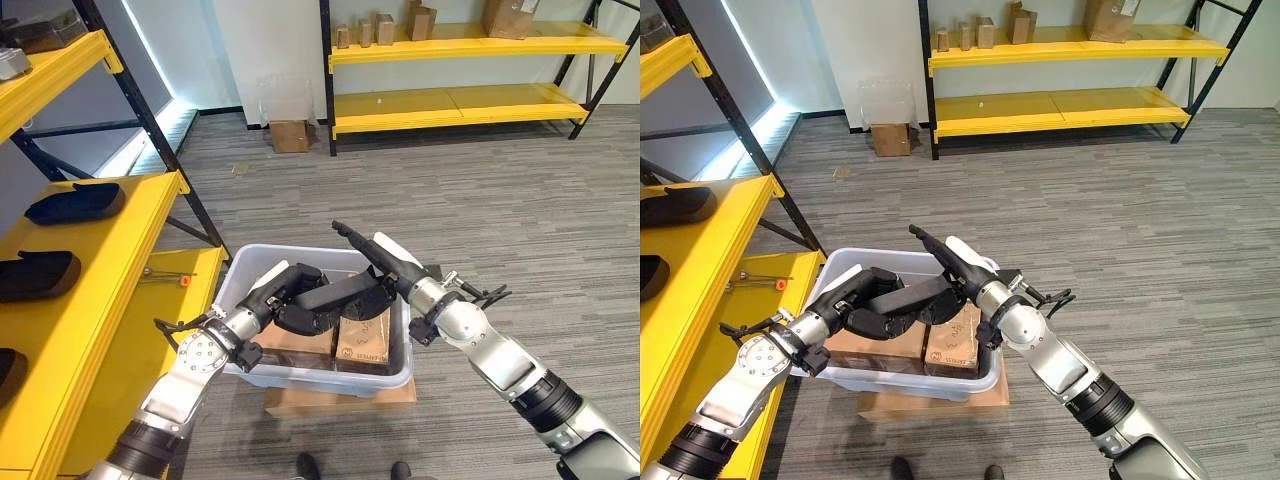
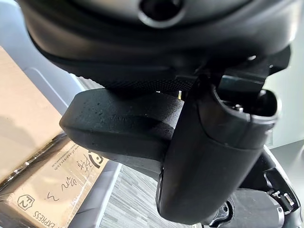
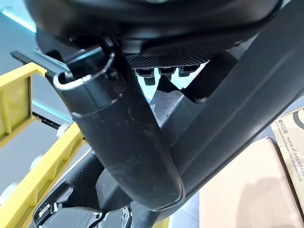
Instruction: Move parts from the plastic box to the shelf.
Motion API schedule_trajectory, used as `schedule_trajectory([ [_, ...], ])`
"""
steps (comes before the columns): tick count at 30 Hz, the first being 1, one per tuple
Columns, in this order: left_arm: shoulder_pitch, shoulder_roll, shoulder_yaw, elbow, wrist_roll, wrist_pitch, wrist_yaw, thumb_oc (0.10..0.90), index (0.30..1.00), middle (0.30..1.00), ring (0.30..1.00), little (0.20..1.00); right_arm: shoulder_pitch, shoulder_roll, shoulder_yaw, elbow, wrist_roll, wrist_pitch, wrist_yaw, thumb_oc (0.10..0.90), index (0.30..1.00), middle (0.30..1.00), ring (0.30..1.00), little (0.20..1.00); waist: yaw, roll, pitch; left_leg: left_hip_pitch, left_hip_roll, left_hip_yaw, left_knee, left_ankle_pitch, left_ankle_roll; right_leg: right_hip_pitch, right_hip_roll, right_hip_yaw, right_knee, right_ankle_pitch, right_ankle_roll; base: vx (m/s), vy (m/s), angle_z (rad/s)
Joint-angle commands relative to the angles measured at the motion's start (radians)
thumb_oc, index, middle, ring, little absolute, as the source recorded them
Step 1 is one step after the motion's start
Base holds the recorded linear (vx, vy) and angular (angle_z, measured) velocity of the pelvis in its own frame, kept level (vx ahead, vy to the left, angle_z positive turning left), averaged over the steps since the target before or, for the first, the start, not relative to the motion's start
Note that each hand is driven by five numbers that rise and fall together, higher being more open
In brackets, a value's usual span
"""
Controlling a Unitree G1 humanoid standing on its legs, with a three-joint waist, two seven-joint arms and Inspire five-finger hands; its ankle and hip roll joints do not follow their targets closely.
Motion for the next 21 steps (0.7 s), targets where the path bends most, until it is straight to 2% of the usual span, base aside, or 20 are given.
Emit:
schedule_trajectory([
  [1, -0.042, -0.070, -0.081, -0.054, -0.049, -0.105, -0.021, 0.400, 0.300, 0.300, 0.300, 0.300, -0.148, 0.113, -0.288, -0.106, 0.102, -0.160, -0.258, 0.900, 1.000, 1.000, 1.000, 1.000, 0.016, -0.003, -0.060, 0.082, 0.119, -0.015, -0.008, -0.072, -0.101, -0.012, -0.097, -0.088, 0.033, 0.005, 0.070, 0.00, 0.000, 0.00],
  [5, -0.037, -0.072, -0.082, -0.046, -0.054, -0.111, -0.011, 0.400, 0.300, 0.300, 0.300, 0.300, -0.125, 0.122, -0.318, -0.093, 0.181, -0.177, -0.329, 0.900, 1.000, 1.000, 1.000, 1.000, 0.012, -0.004, -0.062, 0.083, 0.119, -0.014, -0.008, -0.072, -0.099, -0.011, -0.095, -0.086, 0.033, 0.006, 0.069, 0.00, 0.000, 0.00],
  [9, -0.029, -0.068, -0.079, -0.038, -0.058, -0.113, 0.001, 0.400, 0.300, 0.300, 0.300, 0.300, -0.096, 0.119, -0.391, -0.065, 0.260, -0.195, -0.392, 0.900, 1.000, 1.000, 1.000, 1.000, 0.005, -0.004, -0.064, 0.083, 0.119, -0.015, -0.008, -0.073, -0.098, -0.011, -0.092, -0.084, 0.033, 0.005, 0.069, 0.00, 0.000, 0.00],
  [12, -0.015, -0.058, -0.069, -0.040, -0.054, -0.118, 0.004, 0.400, 0.300, 0.300, 0.300, 0.300, -0.068, 0.083, -0.451, -0.073, 0.245, -0.109, -0.346, 0.900, 1.000, 1.000, 1.000, 1.000, -0.001, -0.004, -0.065, 0.083, 0.119, -0.016, -0.008, -0.075, -0.097, -0.013, -0.091, -0.084, 0.036, 0.003, 0.070, 0.00, 0.000, 0.00],
  [16, -0.008, -0.046, -0.052, -0.045, -0.056, -0.119, 0.000, 0.400, 0.300, 0.300, 0.300, 0.300, -0.062, 0.022, -0.450, -0.074, 0.070, 0.043, -0.222, 0.900, 1.000, 1.000, 1.000, 1.000, -0.008, -0.010, -0.062, 0.083, 0.120, -0.010, -0.008, -0.074, -0.097, -0.015, -0.091, -0.080, 0.035, 0.003, 0.070, 0.00, 0.000, 0.00],
  [18, -0.001, -0.041, -0.046, -0.048, -0.056, -0.123, -0.002, 0.400, 0.300, 0.300, 0.300, 0.300, -0.067, -0.012, -0.436, -0.064, 0.010, 0.060, -0.163, 0.900, 1.000, 1.000, 1.000, 1.000, -0.009, -0.013, -0.062, 0.081, 0.121, -0.008, -0.008, -0.072, -0.098, -0.015, -0.091, -0.079, 0.032, 0.006, 0.071, 0.00, 0.000, 0.00],
  [19, 0.004, -0.032, -0.035, -0.052, -0.055, -0.122, -0.011, 0.400, 0.300, 0.300, 0.300, 0.300, -0.074, -0.070, -0.431, -0.074, -0.112, 0.118, -0.046, 0.900, 1.000, 1.000, 1.000, 1.000, -0.011, -0.019, -0.062, 0.079, 0.122, -0.007, -0.008, -0.073, -0.100, -0.016, -0.091, -0.082, 0.032, 0.007, 0.072, 0.00, 0.000, 0.00],
  [20, 0.006, -0.029, -0.032, -0.054, -0.055, -0.122, -0.013, 0.400, 0.300, 0.300, 0.300, 0.300, -0.076, -0.085, -0.429, -0.076, -0.133, 0.120, -0.023, 0.900, 1.000, 1.000, 1.000, 1.000, -0.012, -0.021, -0.061, 0.079, 0.122, -0.006, -0.008, -0.072, -0.100, -0.016, -0.091, -0.082, 0.032, 0.007, 0.072, -0.03, -0.017, 0.00],
  [21, 0.015, -0.019, -0.018, -0.059, -0.059, -0.123, -0.020, 0.400, 0.300, 0.300, 0.300, 0.300, -0.088, -0.155, -0.426, -0.106, -0.290, 0.111, 0.075, 0.900, 1.000, 1.000, 1.000, 1.000, -0.014, -0.026, -0.060, 0.077, 0.122, -0.003, -0.008, -0.072, -0.102, -0.018, -0.091, -0.083, 0.032, 0.009, 0.073, 0.00, 0.000, 0.00],
])
